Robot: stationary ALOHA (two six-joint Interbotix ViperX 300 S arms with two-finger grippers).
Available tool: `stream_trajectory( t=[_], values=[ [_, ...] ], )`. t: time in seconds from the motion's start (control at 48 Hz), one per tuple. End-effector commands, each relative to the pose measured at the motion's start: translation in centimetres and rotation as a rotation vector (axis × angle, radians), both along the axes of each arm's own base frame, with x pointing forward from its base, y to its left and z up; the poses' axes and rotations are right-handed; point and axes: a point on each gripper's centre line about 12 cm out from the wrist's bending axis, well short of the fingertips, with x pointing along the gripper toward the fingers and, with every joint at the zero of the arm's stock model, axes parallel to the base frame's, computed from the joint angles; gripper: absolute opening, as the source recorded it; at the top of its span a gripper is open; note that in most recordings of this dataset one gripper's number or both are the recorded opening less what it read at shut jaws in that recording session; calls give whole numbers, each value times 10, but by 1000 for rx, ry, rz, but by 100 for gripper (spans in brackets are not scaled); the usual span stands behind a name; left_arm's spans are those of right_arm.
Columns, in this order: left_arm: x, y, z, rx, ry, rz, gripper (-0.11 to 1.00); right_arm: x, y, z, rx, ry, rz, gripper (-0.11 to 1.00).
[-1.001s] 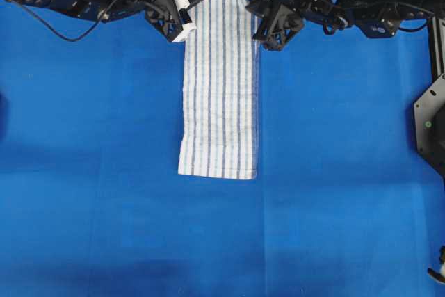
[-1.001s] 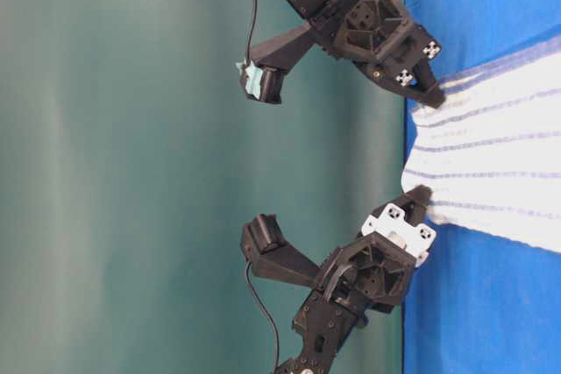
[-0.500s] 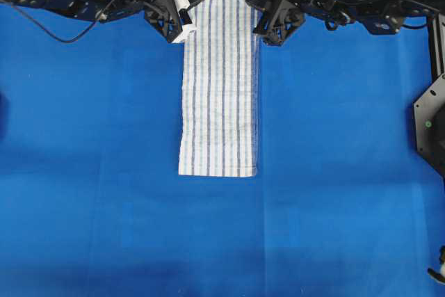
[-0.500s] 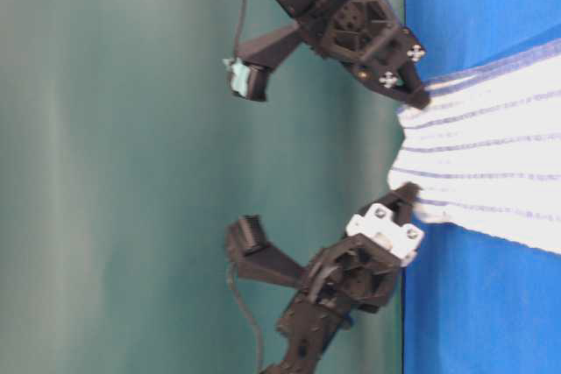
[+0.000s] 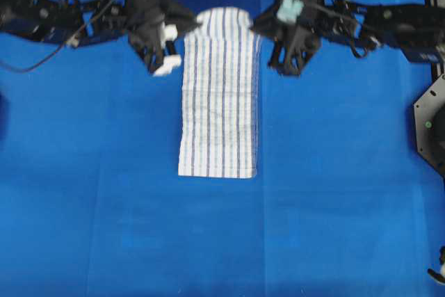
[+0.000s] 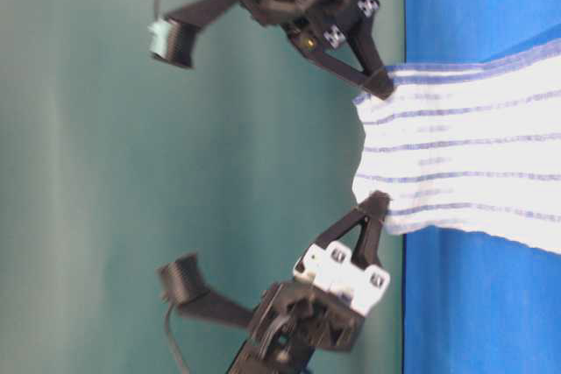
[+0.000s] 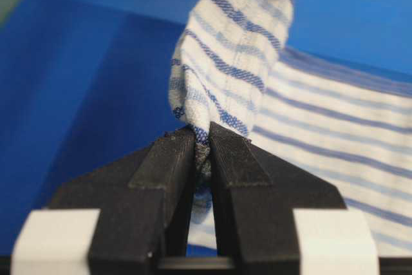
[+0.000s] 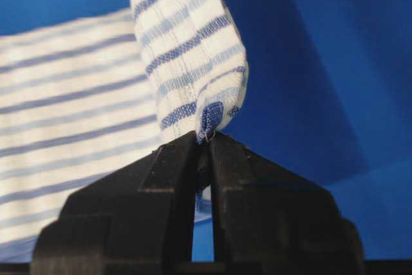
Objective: Fold the blue towel.
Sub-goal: 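Fold the top end down onto the bottom half of the strip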
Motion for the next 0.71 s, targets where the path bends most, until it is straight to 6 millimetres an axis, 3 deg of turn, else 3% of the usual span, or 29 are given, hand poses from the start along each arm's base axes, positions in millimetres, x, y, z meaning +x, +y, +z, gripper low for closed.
stream_trajectory(
  t=[0.0, 0.167, 0.396, 0.688],
  values=[
    [1, -18, 23, 11, -59, -42, 4, 0, 18, 16, 2, -46, 36, 10],
    [-2, -59, 32, 1, -82, -137, 4, -3, 50, 13, 46, -45, 91, 10],
    [-2, -104, 27, -83, -80, -218, 4, -1, 95, 8, 113, -37, 173, 10],
    [-4, -144, 20, -113, -64, -314, 4, 1, 122, 1, 149, -22, 226, 10]
  ],
)
